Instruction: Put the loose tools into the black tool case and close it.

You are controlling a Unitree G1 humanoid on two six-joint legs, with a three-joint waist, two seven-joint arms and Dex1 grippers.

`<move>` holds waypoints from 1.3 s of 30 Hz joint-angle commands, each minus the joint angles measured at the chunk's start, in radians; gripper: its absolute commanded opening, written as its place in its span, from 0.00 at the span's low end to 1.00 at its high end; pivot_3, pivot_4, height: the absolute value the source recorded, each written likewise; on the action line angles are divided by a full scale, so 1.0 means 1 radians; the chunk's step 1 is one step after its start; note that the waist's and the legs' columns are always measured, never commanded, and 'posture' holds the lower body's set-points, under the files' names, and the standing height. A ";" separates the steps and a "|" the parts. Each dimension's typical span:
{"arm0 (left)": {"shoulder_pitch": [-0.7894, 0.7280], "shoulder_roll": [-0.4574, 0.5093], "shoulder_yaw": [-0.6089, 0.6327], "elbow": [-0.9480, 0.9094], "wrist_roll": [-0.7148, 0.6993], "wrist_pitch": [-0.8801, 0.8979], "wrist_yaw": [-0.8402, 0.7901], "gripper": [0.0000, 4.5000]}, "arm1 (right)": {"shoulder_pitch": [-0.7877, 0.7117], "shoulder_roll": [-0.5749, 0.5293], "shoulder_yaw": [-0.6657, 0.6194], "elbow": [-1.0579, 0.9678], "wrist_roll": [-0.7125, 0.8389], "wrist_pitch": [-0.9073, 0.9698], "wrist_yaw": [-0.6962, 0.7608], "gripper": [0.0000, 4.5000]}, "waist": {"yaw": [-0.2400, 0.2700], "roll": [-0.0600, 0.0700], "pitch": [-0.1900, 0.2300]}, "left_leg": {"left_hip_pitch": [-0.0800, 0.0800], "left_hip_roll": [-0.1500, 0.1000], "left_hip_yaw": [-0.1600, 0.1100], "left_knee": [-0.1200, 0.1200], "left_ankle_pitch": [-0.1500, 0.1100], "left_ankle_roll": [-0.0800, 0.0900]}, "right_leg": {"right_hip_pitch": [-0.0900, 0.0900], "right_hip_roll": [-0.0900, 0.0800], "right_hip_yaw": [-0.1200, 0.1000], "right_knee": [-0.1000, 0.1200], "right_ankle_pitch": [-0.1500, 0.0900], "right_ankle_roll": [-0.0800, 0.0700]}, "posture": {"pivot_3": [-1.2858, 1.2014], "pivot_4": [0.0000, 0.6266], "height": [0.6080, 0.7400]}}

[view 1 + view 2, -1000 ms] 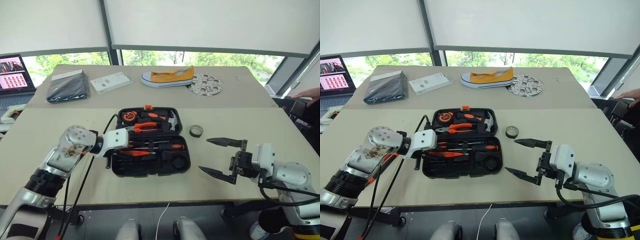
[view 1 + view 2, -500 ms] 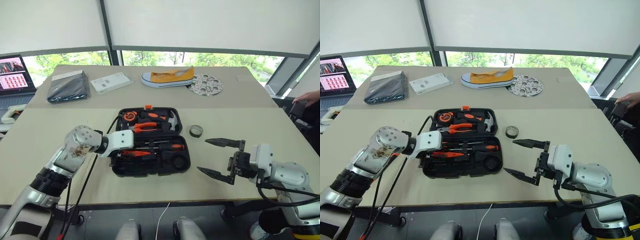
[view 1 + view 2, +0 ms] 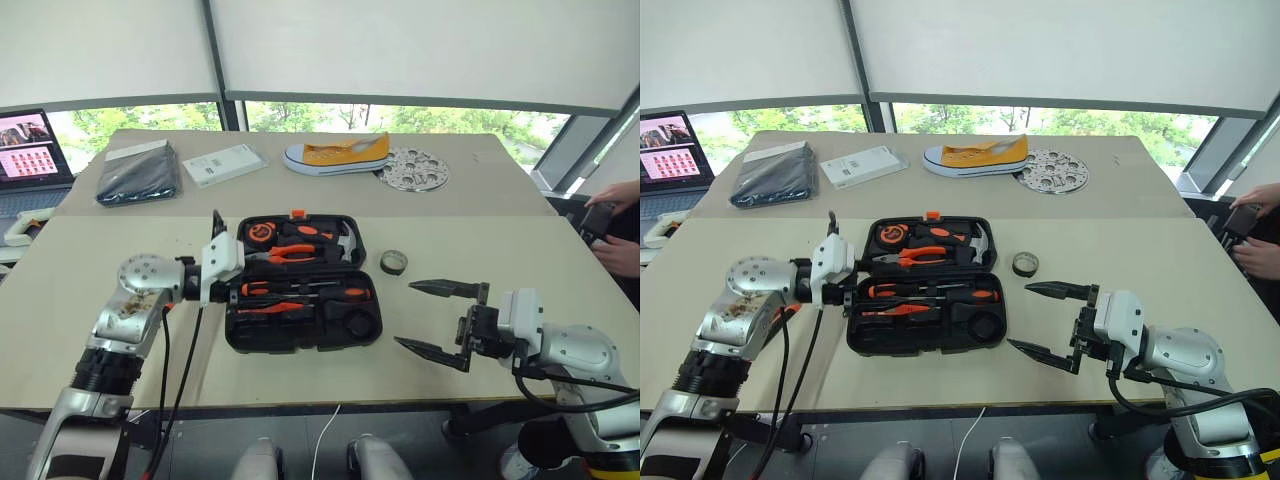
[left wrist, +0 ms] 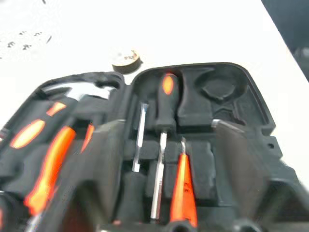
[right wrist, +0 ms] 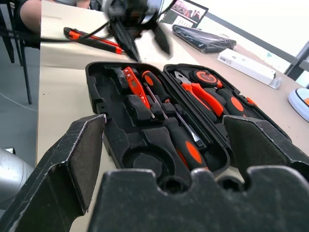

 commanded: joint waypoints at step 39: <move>0.951 0.055 1.006 0.065 -0.301 0.052 0.229 0.99 | -0.055 0.130 0.059 -0.001 0.041 -0.045 0.041 1.00 | 0.003 0.001 0.000 | 0.002 0.004 0.001 0.001 0.000 0.000 | 0.000 -0.003 -0.002 0.001 -0.004 -0.008 | 0.52 0.24 1.00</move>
